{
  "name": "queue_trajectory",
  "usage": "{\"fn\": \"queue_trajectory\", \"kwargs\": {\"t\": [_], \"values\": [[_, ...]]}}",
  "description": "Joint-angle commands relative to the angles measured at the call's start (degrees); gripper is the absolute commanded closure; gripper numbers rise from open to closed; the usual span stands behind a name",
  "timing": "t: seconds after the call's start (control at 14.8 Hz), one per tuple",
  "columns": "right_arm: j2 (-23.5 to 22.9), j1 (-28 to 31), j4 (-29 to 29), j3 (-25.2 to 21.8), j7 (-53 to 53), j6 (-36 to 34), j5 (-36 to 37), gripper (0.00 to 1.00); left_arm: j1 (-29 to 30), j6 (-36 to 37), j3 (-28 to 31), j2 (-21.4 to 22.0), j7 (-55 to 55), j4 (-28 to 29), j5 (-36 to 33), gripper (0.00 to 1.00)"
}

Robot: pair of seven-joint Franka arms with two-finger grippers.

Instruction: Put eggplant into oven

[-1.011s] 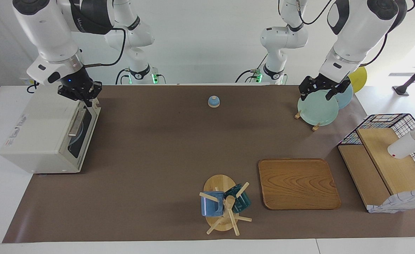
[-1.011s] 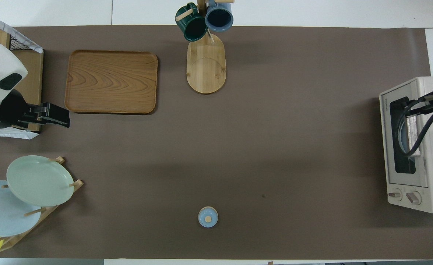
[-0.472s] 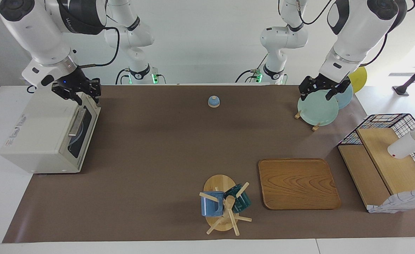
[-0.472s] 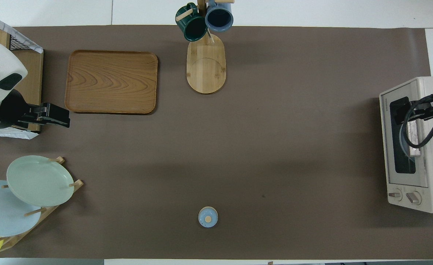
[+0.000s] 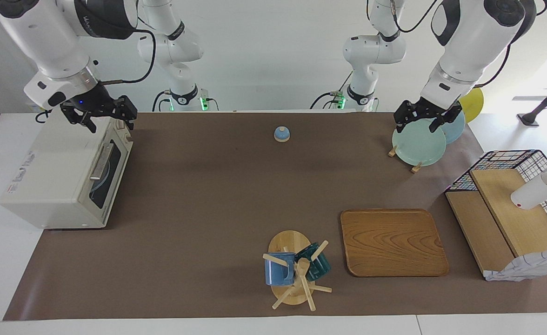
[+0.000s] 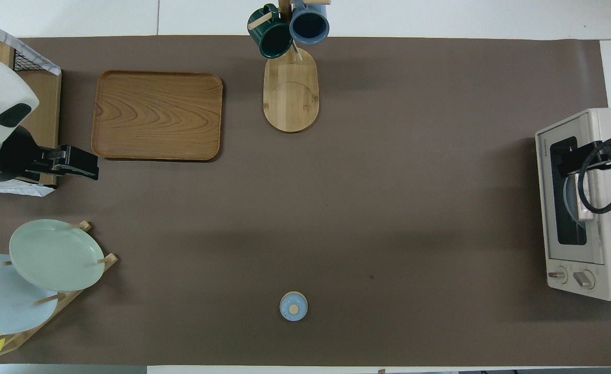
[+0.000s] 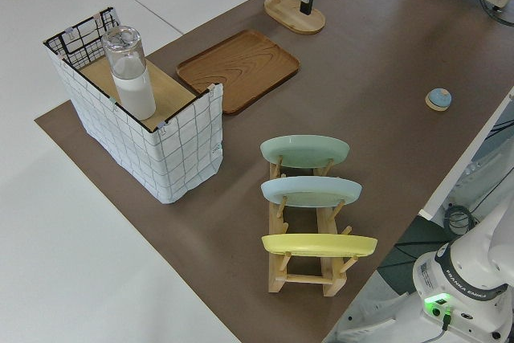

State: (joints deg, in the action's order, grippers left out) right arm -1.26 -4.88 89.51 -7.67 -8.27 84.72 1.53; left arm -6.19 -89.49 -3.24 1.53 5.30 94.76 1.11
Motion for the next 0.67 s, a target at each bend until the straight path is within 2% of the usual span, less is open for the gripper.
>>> {"fn": "queue_trajectory", "kwargs": {"t": [0.0,0.34,0.61], "values": [[1.79,0.39,1.9,0.11,0.44,-0.61,-0.74,0.0,0.83,0.29,-0.36,0.32,-0.2,0.07,0.56,0.0],[3.63,0.13,4.09,0.02,1.94,-0.26,-0.12,0.0,0.83,0.29,-0.36,0.32,-0.2,0.07,0.56,0.0],[3.46,0.66,3.57,0.02,1.85,0.09,-0.12,0.0,0.83,0.29,-0.36,0.32,-0.2,0.07,0.56,0.0]]}}
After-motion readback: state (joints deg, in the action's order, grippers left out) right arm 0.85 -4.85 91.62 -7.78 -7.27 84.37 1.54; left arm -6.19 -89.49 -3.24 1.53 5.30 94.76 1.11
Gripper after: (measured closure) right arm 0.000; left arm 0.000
